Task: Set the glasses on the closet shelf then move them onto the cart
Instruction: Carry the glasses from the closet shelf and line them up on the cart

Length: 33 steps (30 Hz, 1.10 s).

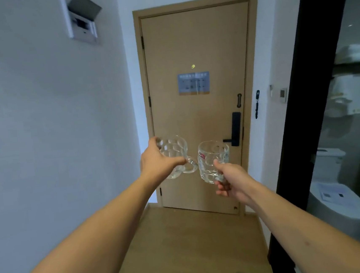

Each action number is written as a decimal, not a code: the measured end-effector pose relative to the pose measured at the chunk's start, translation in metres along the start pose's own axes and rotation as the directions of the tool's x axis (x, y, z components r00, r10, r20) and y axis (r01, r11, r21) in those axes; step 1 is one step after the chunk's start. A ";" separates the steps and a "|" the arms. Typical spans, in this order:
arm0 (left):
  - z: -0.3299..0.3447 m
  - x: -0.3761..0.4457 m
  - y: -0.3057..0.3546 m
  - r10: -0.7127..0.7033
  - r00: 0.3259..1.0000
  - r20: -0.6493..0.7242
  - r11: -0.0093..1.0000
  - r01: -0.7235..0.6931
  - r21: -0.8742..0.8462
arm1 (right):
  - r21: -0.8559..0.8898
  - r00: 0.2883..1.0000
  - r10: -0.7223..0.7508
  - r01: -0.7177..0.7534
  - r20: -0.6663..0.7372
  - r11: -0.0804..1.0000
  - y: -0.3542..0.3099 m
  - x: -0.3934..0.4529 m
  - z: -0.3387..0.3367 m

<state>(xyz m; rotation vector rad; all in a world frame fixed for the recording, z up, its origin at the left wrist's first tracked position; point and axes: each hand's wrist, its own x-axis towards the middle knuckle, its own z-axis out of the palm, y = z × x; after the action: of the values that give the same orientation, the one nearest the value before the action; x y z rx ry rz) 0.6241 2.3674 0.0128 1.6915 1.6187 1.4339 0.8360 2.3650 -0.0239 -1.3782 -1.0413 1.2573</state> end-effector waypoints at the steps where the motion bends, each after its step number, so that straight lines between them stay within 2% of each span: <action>1: -0.010 -0.008 0.003 -0.009 0.999 -0.032 1.000 0.009 0.003 | -0.010 0.999 -0.011 0.012 0.034 1.000 -0.003 -0.004 0.005; 8: -0.081 -0.068 0.006 -0.094 0.960 -0.263 0.994 0.105 0.031 | -0.034 0.970 -0.037 0.046 0.240 0.998 -0.010 -0.040 0.058; 18: -0.200 -0.187 -0.014 -0.228 0.826 -0.515 0.946 0.313 0.083 | -0.091 0.857 -0.030 0.090 0.514 0.992 0.007 -0.133 0.161; 25: -0.313 -0.285 -0.016 -0.266 0.704 -0.658 0.905 0.417 0.080 | -0.099 0.725 -0.001 0.095 0.688 0.991 0.023 -0.232 0.261; 33: -0.441 -0.422 -0.013 -0.284 0.526 -0.801 0.841 0.538 0.055 | -0.133 0.532 0.068 0.085 0.844 0.988 0.057 -0.375 0.369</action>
<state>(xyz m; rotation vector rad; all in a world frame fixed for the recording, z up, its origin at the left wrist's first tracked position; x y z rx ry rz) 0.3258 1.8345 0.0119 0.6275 2.5928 1.8203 0.4292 2.0263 -0.0168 -0.7922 -1.8424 1.9505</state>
